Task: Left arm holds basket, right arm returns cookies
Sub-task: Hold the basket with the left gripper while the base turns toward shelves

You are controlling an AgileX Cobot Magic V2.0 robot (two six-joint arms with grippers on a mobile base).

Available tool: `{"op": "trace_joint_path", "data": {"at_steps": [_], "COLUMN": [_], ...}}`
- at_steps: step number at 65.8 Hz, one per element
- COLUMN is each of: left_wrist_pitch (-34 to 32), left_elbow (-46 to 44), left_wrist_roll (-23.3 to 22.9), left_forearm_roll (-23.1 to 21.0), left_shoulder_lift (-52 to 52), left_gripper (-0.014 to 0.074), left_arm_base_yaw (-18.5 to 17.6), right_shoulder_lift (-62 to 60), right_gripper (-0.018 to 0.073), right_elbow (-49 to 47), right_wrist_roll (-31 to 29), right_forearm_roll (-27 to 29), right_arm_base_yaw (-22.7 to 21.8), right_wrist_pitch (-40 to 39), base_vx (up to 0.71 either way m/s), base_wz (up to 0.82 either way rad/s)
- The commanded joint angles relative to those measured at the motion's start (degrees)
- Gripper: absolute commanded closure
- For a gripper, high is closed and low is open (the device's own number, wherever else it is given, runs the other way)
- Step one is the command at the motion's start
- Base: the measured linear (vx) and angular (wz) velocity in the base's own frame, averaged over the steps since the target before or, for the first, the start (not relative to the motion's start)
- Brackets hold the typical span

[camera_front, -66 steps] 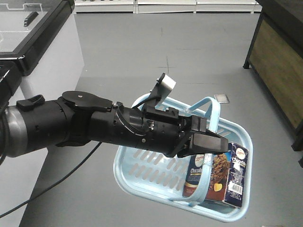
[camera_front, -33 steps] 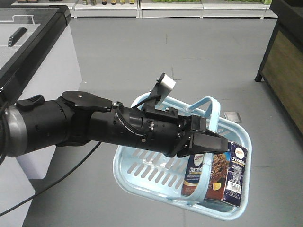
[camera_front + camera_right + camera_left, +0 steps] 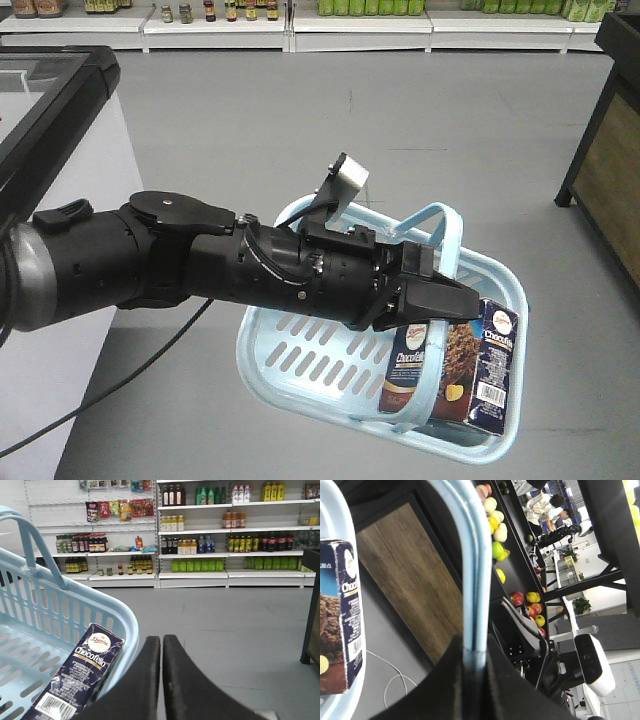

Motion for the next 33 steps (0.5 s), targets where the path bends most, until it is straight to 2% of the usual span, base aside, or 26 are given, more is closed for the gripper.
{"op": "trace_joint_path", "data": {"at_steps": [1,33], "left_wrist_pitch": [2.4,2.3], "left_elbow": [-2.3,-2.3], "left_wrist_roll": [0.7,0.7], "left_forearm_roll": [-4.6,-4.6], "left_shoulder_lift": [-3.1,-3.1], "left_gripper": [0.0603,0.0603], "left_arm_base_yaw": [0.2,0.2], "right_shoulder_lift": [-0.7,-0.6], "right_gripper": [0.0563,0.0563], "right_elbow": [0.1,0.1], "right_wrist_roll": [-0.5,-0.5], "right_forearm_roll": [-0.4,-0.4], "right_arm_base_yaw": [-0.1,-0.1], "right_wrist_pitch": [-4.1,-3.9], "base_vx": [0.51,0.55], "base_wz": [-0.08,-0.06]}}
